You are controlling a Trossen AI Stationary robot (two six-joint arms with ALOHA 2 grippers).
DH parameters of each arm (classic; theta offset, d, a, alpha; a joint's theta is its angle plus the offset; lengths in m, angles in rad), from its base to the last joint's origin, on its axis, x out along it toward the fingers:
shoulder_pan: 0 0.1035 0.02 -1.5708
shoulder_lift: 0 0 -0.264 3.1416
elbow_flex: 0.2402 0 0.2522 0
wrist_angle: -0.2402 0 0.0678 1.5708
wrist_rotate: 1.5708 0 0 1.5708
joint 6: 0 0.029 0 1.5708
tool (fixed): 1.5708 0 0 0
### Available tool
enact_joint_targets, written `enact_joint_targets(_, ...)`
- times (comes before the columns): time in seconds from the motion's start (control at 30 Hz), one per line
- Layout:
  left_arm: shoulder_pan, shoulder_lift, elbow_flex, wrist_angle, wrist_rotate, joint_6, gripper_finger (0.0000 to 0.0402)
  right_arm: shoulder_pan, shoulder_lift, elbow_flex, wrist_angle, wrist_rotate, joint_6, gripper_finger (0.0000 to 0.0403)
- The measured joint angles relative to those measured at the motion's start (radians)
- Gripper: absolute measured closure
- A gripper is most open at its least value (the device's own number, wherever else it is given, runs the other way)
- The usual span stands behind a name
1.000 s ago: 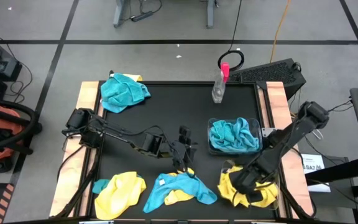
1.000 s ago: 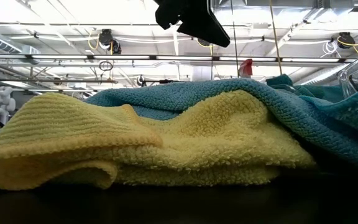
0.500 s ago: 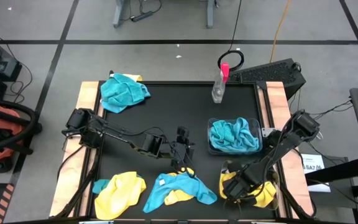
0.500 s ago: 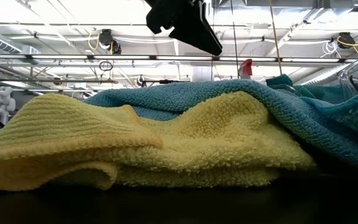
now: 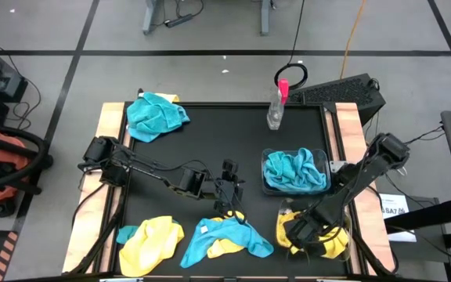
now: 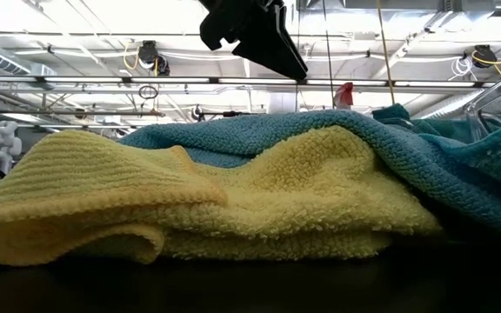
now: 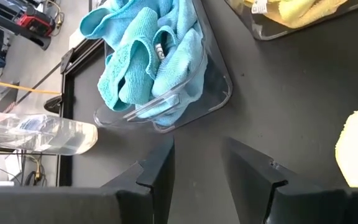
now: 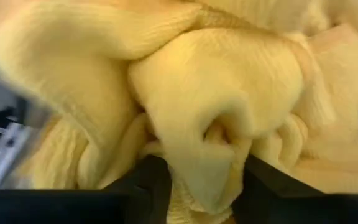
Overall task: Sort microfiber towel by color & place in baskets
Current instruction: Put the yellow towel into the bottom transparent bin
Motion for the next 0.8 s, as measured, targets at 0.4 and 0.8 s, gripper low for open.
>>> enact_joint_targets(0.4, 0.000, 0.000, 0.000, -0.030, 0.000, 0.000, 0.0262, 0.000, -0.241, 0.000, -0.052, -0.006, 0.151, 0.0198)
enact_joint_targets(0.8, 0.000, 0.001, 0.000, -0.102, 0.000, -0.050, 0.0262, 0.001, -0.369, 0.002, -0.121, 0.085, 0.199, 0.0195)
